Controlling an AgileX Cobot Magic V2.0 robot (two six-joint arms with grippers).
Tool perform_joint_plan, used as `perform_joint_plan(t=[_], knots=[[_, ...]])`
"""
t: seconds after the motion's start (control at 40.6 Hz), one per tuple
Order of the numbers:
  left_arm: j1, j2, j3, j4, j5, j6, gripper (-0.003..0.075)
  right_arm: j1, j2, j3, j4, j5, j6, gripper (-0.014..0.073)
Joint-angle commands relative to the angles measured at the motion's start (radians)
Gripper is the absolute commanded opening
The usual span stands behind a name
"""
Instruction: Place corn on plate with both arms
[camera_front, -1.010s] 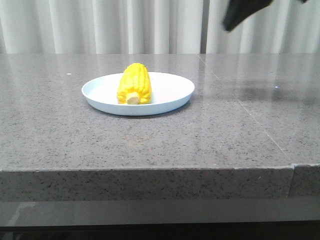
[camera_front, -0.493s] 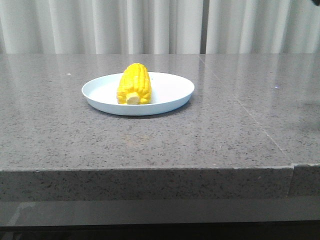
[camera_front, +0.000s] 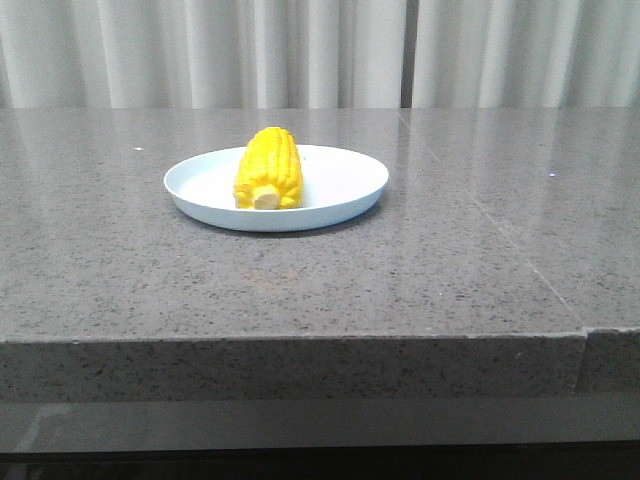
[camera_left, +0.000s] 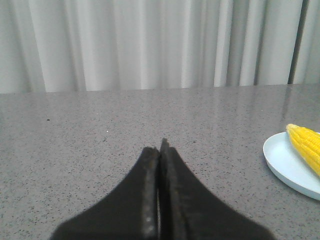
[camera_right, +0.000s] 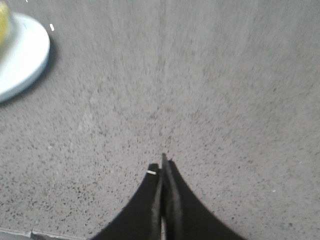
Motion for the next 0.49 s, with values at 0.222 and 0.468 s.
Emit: perform_joint_plan(t=[0.222,0.468], knots=[[0.000,0.011,-0.026,0.002,-0.078,-0.002,-0.0020,-0.007,-0.308,0.097,-0.013,-0.094,0.000,-0.0039],[0.000,0.011,-0.026,0.002,-0.078,-0.002,-0.0020,-0.007,-0.334,0.099,-0.013,-0.083,0.000,-0.0039]])
